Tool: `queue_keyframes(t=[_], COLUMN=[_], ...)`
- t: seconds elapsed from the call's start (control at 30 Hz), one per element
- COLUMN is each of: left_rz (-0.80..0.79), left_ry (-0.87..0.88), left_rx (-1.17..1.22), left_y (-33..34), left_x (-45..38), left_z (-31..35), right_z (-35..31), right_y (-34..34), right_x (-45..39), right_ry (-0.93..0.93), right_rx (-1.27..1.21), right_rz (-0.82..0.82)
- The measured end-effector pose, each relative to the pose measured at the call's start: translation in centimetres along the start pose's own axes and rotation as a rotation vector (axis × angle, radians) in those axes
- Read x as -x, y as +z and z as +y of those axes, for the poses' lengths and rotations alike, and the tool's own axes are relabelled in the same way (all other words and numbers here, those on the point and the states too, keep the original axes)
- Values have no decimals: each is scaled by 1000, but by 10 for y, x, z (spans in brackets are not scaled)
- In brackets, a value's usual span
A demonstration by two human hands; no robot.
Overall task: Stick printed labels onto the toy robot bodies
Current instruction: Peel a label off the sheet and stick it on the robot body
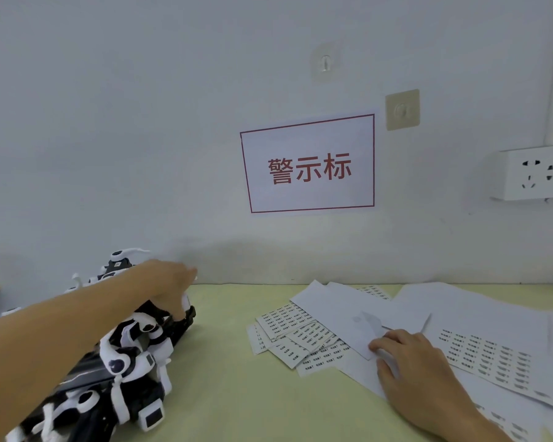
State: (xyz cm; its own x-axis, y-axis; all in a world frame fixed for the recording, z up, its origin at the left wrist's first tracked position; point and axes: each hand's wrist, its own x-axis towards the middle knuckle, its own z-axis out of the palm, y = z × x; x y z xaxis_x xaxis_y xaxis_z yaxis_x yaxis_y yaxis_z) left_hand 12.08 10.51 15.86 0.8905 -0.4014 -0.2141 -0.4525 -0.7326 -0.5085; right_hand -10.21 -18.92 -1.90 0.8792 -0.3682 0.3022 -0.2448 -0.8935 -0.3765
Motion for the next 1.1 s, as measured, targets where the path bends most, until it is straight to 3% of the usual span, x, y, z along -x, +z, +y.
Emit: queue_keyframes(t=[0.3, 0.43, 0.5, 0.6, 0.73, 0.93, 1.03, 1.1], left_rz=[588, 741, 677, 407, 108, -147, -114, -49], left_ry=[96, -19, -83, -72, -74, -66, -16, 18], left_rx=[586, 941, 1279, 1833, 2262, 2099, 1991, 1966], left_y=[0, -32, -47, -61, -56, -35, -31, -29], left_x=[-25, -26, -24, -17, -8, 1, 6, 6], left_z=[0, 17, 31, 62, 120, 213, 237, 246], right_z=[-1, -2, -2, -3, -2, -5, -2, 2], right_y=[-1, -2, -3, -4, -3, -7, -9, -10], right_x=[1, 1, 2, 3, 3, 0, -3, -4], right_ry=[-2, -5, -5, -9, 2, -22, 57, 124], right_rx=[-13, -7, -19, -28, -93, -575, -732, -802], right_rz=[-2, -4, -5, 2, 8, 214, 388, 403])
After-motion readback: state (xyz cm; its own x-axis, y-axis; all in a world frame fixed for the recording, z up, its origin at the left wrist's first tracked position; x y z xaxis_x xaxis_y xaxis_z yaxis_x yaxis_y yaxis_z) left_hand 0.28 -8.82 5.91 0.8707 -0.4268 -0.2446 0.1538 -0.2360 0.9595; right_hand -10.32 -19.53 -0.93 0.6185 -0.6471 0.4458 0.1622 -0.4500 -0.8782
